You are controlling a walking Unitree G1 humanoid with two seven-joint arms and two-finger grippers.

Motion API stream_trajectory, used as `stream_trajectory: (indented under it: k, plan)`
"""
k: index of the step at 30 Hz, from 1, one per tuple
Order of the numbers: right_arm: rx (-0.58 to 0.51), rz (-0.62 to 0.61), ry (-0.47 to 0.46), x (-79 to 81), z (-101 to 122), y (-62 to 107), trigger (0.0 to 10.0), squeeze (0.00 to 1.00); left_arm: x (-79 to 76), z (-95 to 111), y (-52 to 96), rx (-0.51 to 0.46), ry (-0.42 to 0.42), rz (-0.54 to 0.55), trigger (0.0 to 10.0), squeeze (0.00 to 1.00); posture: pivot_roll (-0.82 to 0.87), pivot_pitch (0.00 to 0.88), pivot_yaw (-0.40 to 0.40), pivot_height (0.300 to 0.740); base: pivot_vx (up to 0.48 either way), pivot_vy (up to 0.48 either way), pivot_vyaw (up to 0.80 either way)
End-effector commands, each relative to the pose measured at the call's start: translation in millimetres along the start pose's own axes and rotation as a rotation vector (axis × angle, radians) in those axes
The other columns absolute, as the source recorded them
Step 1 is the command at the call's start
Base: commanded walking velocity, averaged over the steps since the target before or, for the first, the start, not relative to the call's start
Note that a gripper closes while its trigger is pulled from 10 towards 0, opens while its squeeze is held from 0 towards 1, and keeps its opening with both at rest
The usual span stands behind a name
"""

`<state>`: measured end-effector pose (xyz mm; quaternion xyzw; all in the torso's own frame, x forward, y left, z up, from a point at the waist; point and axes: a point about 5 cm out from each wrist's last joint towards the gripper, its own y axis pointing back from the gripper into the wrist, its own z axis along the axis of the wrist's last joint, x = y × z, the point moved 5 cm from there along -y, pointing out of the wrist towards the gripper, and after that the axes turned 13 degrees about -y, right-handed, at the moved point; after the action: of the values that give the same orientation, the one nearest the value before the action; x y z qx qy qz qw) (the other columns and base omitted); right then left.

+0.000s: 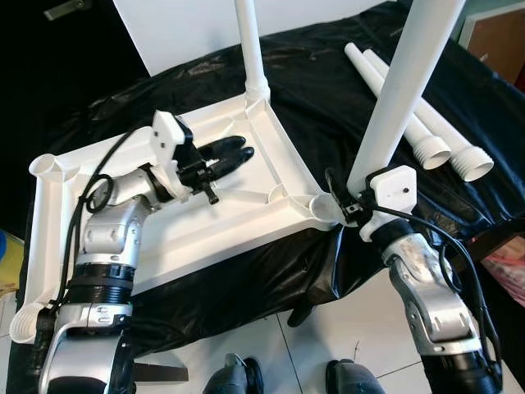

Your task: Building children table

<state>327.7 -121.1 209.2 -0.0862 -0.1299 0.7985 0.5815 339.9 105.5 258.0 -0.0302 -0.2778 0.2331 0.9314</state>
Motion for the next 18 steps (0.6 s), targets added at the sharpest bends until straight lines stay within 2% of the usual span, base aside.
stream_trajectory:
  k: [1,5,6,7,8,11,12,13,14,16,17,18]
  plan:
    - [-0.013,-0.012,-0.008,0.5,0.5,-2.2,10.0,0.0,20.6,-4.3,7.7,0.05,0.021,0.247,10.0,0.0,-0.07,0.079,0.095,0.74,0.0,0.0,0.0]
    - [-0.023,-0.025,-0.021,0.6,1.0,-5.6,10.0,0.0,15.0,-1.8,3.7,0.029,0.04,0.27,10.0,0.0,-0.07,0.063,0.082,0.74,0.0,0.0,0.0]
    - [-0.045,-0.041,-0.029,0.9,2.5,-9.5,10.0,0.0,1.8,-1.3,-3.5,0.017,0.065,0.277,10.0,0.0,-0.06,0.055,0.073,0.74,0.0,0.0,0.0]
    - [-0.045,-0.041,-0.029,0.9,2.5,-9.5,10.0,0.0,1.8,-1.3,-3.5,0.017,0.065,0.277,10.0,0.0,-0.06,0.055,0.073,0.74,0.0,0.0,0.0]
    - [-0.059,-0.049,-0.035,1.4,3.1,-13.0,10.0,0.0,-8.3,-0.4,-8.8,0.01,0.05,0.291,10.0,0.0,-0.06,0.047,0.066,0.74,0.0,0.0,0.0]
    - [-0.069,-0.05,-0.038,2.3,3.1,-16.2,10.0,0.0,-9.2,-1.5,-8.6,0.011,0.052,0.346,10.0,0.0,-0.06,0.035,0.065,0.74,0.0,0.0,0.0]
    - [-0.075,-0.051,-0.036,2.3,2.8,-18.3,10.0,0.0,1.1,-7.0,-1.9,0.039,0.042,0.446,10.0,0.0,-0.06,0.025,0.062,0.74,0.0,0.0,0.0]
    - [-0.075,-0.051,-0.036,2.3,2.8,-18.3,10.0,0.0,1.1,-7.0,-1.9,0.039,0.042,0.446,10.0,0.0,-0.06,0.025,0.062,0.74,0.0,0.0,0.0]
    - [-0.077,-0.048,-0.039,2.4,2.0,-20.1,10.0,0.0,11.1,-15.8,8.8,0.081,0.062,0.547,10.0,0.0,-0.06,0.021,0.063,0.74,0.0,0.0,0.0]
    - [-0.077,-0.048,-0.039,2.4,2.0,-20.1,10.0,0.0,11.1,-15.8,8.8,0.081,0.062,0.547,10.0,0.0,-0.06,0.021,0.063,0.74,0.0,0.0,0.0]
    - [-0.079,-0.045,-0.043,2.7,1.3,-21.5,10.0,0.0,8.5,-25.6,13.4,0.129,0.083,0.565,10.0,0.0,-0.07,0.016,0.062,0.74,0.0,0.0,0.0]
    - [-0.079,-0.045,-0.043,2.7,1.3,-21.5,10.0,0.0,8.5,-25.6,13.4,0.129,0.083,0.565,10.0,0.0,-0.07,0.016,0.062,0.74,0.0,0.0,0.0]
